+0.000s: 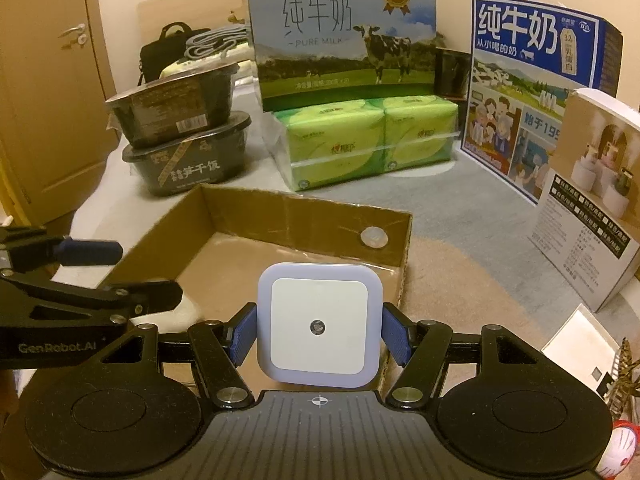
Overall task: Organize rigid objects
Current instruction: 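Carry the plug into the cardboard box and open the left tool while the right carries the night light, then lower the night light into the box and open the right tool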
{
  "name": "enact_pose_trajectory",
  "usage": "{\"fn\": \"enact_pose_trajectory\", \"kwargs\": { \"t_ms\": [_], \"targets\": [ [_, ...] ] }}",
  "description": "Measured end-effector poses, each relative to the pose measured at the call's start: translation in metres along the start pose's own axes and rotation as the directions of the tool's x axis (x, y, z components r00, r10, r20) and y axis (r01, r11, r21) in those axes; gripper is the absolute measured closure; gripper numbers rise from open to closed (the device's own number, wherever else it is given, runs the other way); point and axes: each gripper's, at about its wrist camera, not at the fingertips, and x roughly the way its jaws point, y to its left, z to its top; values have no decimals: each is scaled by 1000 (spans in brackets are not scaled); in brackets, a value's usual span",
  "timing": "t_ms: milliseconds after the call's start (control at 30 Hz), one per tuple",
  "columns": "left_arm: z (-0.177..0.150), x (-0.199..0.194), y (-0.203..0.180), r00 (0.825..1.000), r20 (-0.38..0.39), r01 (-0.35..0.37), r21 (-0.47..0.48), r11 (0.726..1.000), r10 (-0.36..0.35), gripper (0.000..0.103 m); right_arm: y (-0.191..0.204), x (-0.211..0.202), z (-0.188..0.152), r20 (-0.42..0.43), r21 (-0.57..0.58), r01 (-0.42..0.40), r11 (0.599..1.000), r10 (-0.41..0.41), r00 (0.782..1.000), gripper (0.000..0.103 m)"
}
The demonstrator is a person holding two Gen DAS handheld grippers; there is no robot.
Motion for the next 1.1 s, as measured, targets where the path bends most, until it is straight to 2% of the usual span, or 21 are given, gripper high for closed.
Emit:
{"fn": "enact_pose_trajectory", "kwargs": {
  "t_ms": [433,667,700,767,1100],
  "targets": [
    [-1,-12,5,1000,4,-22,5,1000,22,36,2,-7,0,11,8,-4,1000,4,1000,38],
    [-3,-13,3,999,3,-38,9,999,38,36,-6,-11,2,52,76,-28,997,24,998,36],
    [-4,-14,2,999,2,-41,9,999,41,36,-7,-13,3,63,76,-18,997,13,998,29],
    [-5,-16,2,999,1,-42,4,999,42,35,-10,-19,3,85,88,-7,996,0,996,26],
    [-16,-44,-13,999,-1,-39,-28,999,39,32,-21,-65,-16,80,142,36,989,-48,996,26]
  ]
}}
